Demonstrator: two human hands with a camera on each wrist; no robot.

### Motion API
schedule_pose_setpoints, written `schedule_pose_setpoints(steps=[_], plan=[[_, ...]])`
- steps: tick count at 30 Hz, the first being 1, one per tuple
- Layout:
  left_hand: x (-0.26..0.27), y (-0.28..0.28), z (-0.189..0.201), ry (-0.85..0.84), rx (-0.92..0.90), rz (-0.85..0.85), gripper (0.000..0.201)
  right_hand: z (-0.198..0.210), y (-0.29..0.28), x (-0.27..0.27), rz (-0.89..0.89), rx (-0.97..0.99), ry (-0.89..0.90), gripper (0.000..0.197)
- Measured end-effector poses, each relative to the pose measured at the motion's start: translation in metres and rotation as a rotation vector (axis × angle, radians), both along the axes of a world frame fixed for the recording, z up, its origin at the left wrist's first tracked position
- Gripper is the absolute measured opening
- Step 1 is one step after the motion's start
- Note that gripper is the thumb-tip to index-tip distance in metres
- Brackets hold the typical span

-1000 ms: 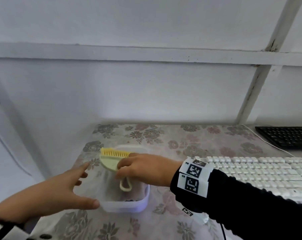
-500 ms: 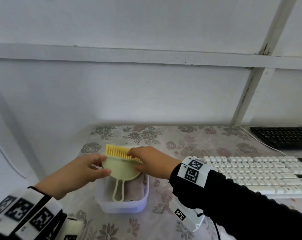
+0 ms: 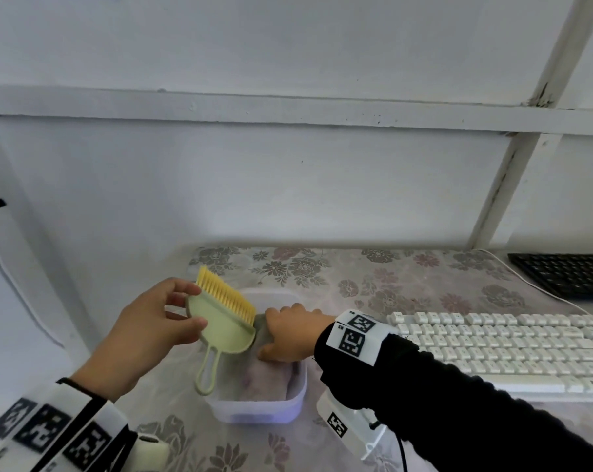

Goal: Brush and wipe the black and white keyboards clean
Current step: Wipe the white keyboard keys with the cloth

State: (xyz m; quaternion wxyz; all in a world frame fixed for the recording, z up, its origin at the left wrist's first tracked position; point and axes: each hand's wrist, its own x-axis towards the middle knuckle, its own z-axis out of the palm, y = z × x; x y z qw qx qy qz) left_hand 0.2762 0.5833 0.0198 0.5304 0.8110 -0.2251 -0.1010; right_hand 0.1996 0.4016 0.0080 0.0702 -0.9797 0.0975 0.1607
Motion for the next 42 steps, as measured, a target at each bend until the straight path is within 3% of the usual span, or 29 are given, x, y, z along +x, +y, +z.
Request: schedule_pose_setpoints(steps=[6,14,18,22,25,29,35,39,41,42], plan=[[0.001,-0.001,-0.003,0.021,-0.006,-0.026,0.042,0.000,-0.004,0.005,-0.049,0.123,-0.110,0.042],[0.004,-0.011,-0.007,0.013,0.049,-0.053,0.043,0.041,-0.034,-0.005,-0.137,0.364,-0.585,0.039],[0.005,-0.013,-0.010,-0.037,0.148,-0.069,0.043,0.061,-0.080,-0.034,-0.284,0.433,-0.602,0.047],[0.002,-0.014,-0.008,-0.066,0.243,-0.086,0.039,0.060,-0.139,-0.076,-0.443,0.408,-0.608,0.034],[-0.006,-0.021,0.001,-0.209,0.354,-0.068,0.039,0.049,-0.182,-0.106,-0.523,0.336,-0.581,0.026],[-0.039,-0.054,0.024,-0.331,0.314,-0.143,0.039,0.032,-0.219,-0.136,-0.554,0.337,-0.463,0.026],[-0.111,-0.131,0.049,-0.382,0.408,-0.412,0.053,0.017,-0.228,-0.149,-0.362,0.056,-0.183,0.034],[-0.144,-0.182,0.044,-0.300,0.565,-0.587,0.067,0.012,-0.222,-0.152,-0.260,0.000,0.028,0.055],[-0.153,-0.203,0.033,-0.240,0.603,-0.665,0.065,0.011,-0.225,-0.153,-0.220,-0.035,0.083,0.047],[-0.154,-0.210,0.025,-0.218,0.623,-0.681,0.070,0.010,-0.227,-0.152,-0.212,-0.030,0.085,0.034]])
